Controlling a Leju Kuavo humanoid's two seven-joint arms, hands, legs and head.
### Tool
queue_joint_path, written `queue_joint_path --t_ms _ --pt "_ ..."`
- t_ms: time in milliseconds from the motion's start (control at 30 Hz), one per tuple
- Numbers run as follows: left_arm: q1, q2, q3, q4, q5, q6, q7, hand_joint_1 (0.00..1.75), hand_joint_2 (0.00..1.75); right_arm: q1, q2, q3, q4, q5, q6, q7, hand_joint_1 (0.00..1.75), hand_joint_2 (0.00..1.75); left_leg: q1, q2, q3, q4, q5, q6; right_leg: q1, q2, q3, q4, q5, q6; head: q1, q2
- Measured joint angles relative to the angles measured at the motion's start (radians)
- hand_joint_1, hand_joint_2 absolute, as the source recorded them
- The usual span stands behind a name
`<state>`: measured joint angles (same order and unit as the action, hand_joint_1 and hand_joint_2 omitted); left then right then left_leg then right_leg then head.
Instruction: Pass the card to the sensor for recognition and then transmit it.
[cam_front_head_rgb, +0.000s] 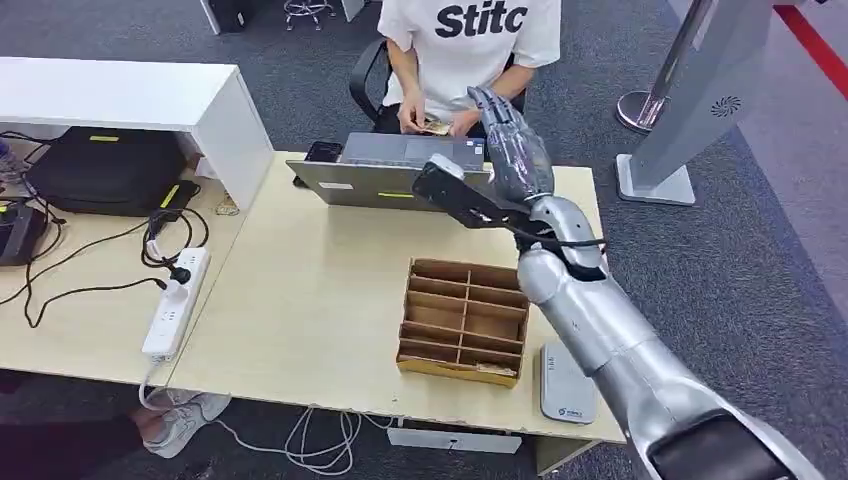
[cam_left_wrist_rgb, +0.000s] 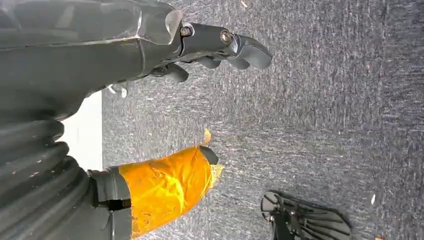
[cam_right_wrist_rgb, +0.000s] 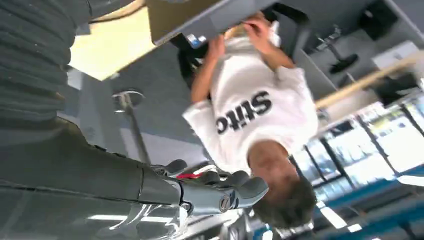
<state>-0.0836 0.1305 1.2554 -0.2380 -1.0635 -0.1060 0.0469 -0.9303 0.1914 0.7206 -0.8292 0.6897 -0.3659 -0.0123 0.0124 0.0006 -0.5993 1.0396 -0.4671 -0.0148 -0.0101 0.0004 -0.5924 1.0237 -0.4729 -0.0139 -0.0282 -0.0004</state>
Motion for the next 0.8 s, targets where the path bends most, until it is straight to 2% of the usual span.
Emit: queue_joint_path --t_ms 133,267,333,433,500,600,800 --pt "0.014 -0.005 0.010 0.002 0.027 0.009 -0.005 0.00 1.75 0.156 -0.108 0.007 -0.271 -0.010 -0.056 -0.058 0.00 1.75 0.000 0.000 0.000 0.000 -0.002 0.002 0.000 0.000 0.001 -0.002 -0.001 0.001 0.000 0.000" --pt "0.024 -0.013 0.032 0.002 0.054 0.020 -0.008 0.00 1.75 0.361 -0.226 0.008 -0.498 0.014 -0.145 -0.144 0.00 1.75 0.000 -0.002 0.001 0.000 -0.004 0.005 0.000 -0.002 0.004 -0.005 -0.002 0.002 0.000 0.000" --pt "0.028 -0.015 0.039 0.002 0.060 0.023 -0.011 0.00 1.75 0.422 -0.257 0.008 -0.551 0.016 -0.166 -0.168 0.00 1.75 0.000 -0.002 0.001 0.000 -0.004 0.005 0.000 -0.002 0.004 -0.006 -0.002 0.004 0.000 0.000" --pt "0.039 -0.021 0.062 0.002 0.080 0.030 -0.018 0.00 1.75 0.604 -0.337 -0.004 -0.675 0.019 -0.226 -0.234 0.00 1.75 0.000 -0.003 0.001 0.000 -0.007 0.007 0.000 -0.004 0.005 -0.007 -0.003 0.005 0.000 0.000" --pt "0.045 -0.026 0.075 0.002 0.085 0.035 -0.021 0.00 1.75 0.720 -0.375 -0.016 -0.740 0.024 -0.256 -0.273 0.00 1.75 0.000 -0.002 0.001 0.000 -0.008 0.007 0.000 -0.003 0.005 -0.007 -0.004 0.006 -0.001 0.000" --pt "0.047 -0.031 0.091 0.002 0.090 0.039 -0.024 0.00 1.75 0.859 -0.418 -0.042 -0.804 0.063 -0.269 -0.293 0.00 1.75 0.000 -0.002 0.001 0.000 -0.010 0.007 0.000 -0.003 0.006 -0.007 -0.005 0.007 0.000 0.000" --pt "0.048 -0.033 0.113 0.002 0.093 0.043 -0.026 0.00 1.75 1.010 -0.461 -0.095 -0.840 0.101 -0.286 -0.277 0.00 1.75 0.000 -0.002 0.001 0.000 -0.010 0.008 0.000 -0.003 0.006 -0.007 -0.006 0.008 0.000 0.000"
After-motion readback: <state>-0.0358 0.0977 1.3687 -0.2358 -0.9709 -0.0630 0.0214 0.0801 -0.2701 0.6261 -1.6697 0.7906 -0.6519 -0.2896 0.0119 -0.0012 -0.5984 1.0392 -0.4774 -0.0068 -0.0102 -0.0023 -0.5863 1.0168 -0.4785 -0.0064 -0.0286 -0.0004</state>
